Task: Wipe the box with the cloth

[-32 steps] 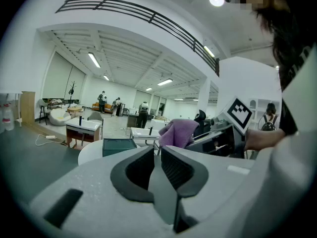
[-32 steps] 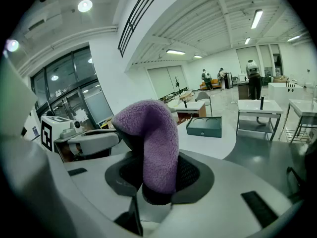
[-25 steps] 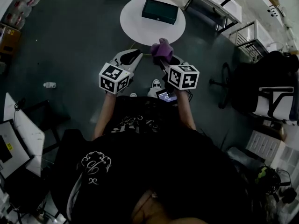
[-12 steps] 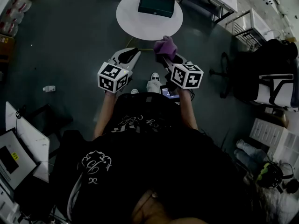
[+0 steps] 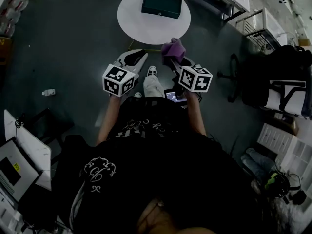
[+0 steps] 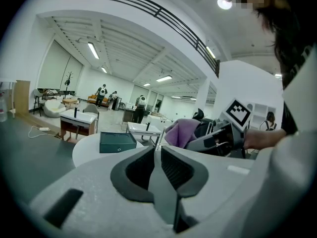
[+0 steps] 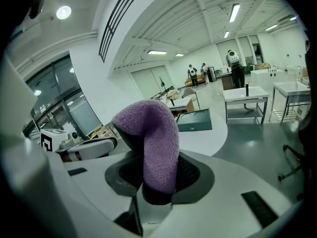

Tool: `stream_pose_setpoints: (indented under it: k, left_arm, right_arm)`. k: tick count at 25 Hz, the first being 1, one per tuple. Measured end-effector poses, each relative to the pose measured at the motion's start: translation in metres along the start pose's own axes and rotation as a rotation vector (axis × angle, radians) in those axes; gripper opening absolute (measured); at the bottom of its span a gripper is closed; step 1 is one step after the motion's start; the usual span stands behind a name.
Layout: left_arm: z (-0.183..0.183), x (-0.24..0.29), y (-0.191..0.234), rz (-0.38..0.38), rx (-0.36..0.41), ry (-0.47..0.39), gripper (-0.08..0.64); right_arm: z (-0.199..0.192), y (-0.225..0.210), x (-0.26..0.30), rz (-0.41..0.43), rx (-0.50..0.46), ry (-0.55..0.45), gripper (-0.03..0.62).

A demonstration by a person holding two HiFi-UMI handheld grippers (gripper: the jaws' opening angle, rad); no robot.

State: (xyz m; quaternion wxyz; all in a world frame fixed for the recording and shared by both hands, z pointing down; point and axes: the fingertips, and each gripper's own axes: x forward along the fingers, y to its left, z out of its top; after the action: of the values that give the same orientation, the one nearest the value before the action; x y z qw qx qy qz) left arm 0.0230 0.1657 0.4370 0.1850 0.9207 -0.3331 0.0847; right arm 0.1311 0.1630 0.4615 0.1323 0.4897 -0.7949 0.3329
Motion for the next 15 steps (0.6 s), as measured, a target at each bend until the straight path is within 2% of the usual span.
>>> stream_pose_setpoints:
  k: [7, 15]
  left_arm:
    - [0.028, 0.042, 0.061, 0.063, -0.008, -0.002, 0.038]
    - [0.055, 0.108, 0.092, 0.09, 0.004, 0.036, 0.038]
  right_arm:
    - [0.047, -0.028, 0.058, 0.026, -0.036, 0.041, 0.115]
    - [0.1, -0.084, 0.099, 0.031, -0.037, 0.056, 0.115]
